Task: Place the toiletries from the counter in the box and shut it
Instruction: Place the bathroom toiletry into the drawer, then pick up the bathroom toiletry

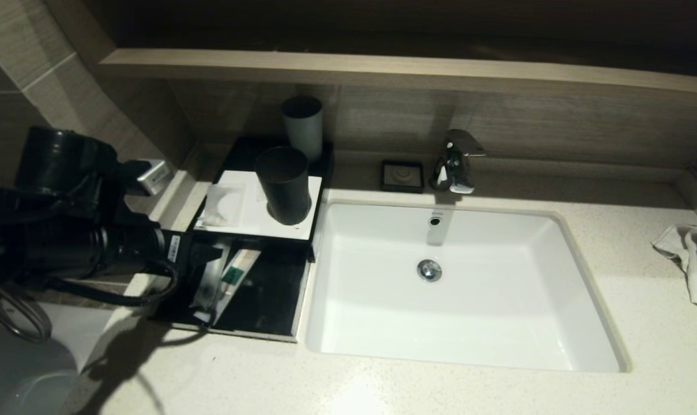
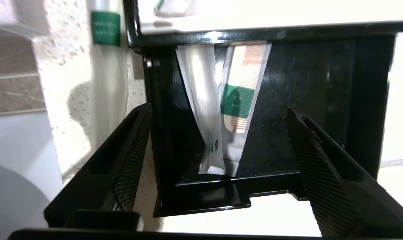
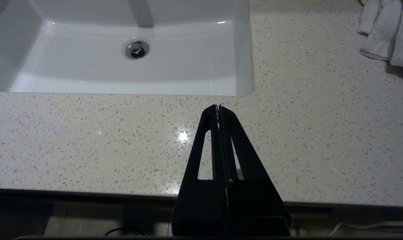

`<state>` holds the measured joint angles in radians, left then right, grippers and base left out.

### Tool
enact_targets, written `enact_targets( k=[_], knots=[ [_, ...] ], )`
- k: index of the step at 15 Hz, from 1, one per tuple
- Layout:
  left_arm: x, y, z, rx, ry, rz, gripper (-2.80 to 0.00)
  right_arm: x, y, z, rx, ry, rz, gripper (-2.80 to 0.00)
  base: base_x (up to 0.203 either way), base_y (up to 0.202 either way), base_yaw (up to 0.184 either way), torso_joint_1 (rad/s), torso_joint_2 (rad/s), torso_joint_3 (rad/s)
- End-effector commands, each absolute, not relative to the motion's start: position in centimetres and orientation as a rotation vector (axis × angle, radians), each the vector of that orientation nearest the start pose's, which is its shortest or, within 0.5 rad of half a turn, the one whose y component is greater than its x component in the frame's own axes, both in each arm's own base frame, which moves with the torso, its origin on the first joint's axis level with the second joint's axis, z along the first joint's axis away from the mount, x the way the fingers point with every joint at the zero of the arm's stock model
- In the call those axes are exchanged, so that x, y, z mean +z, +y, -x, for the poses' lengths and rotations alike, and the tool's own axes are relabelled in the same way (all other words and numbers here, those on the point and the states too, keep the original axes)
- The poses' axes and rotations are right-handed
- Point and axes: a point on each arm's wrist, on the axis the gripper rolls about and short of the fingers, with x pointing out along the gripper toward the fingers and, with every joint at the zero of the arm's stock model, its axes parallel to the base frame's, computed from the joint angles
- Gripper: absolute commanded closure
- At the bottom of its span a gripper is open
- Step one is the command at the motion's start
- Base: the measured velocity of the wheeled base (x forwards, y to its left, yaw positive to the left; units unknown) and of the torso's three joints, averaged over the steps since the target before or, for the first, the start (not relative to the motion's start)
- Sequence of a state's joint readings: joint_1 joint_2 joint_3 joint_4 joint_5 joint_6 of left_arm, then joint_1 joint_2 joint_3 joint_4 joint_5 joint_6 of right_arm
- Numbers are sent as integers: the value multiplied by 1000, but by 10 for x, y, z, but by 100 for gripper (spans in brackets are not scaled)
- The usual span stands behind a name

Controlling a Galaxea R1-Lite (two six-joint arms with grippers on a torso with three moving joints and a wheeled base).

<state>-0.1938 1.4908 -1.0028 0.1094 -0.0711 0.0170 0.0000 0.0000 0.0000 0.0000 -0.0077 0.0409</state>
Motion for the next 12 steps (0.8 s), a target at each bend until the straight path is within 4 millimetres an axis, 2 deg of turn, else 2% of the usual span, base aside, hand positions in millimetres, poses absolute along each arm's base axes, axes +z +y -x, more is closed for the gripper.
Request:
enact_targets(
  k=[1, 2, 6, 8, 12],
  knots=[
    [238, -49, -240, -259, 548, -49, -34, 75, 0, 23, -8, 0, -41, 0, 0, 0, 0, 0, 0, 0],
    [243, -48, -241, -250, 536, -50, 0, 75, 0, 23, -8, 0, -41, 0, 0, 0, 0, 0, 0, 0],
    [249, -48, -250, -194, 522, -40, 0, 75, 0, 23, -8, 0, -41, 0, 0, 0, 0, 0, 0, 0],
    [248, -38, -251, -157, 535, -30, 0, 75, 0, 23, -8, 0, -41, 0, 0, 0, 0, 0, 0, 0],
    [249, -6, -255, -41, 546, -1, 0, 75, 0, 23, -8, 0, -41, 0, 0, 0, 0, 0, 0, 0]
  ],
)
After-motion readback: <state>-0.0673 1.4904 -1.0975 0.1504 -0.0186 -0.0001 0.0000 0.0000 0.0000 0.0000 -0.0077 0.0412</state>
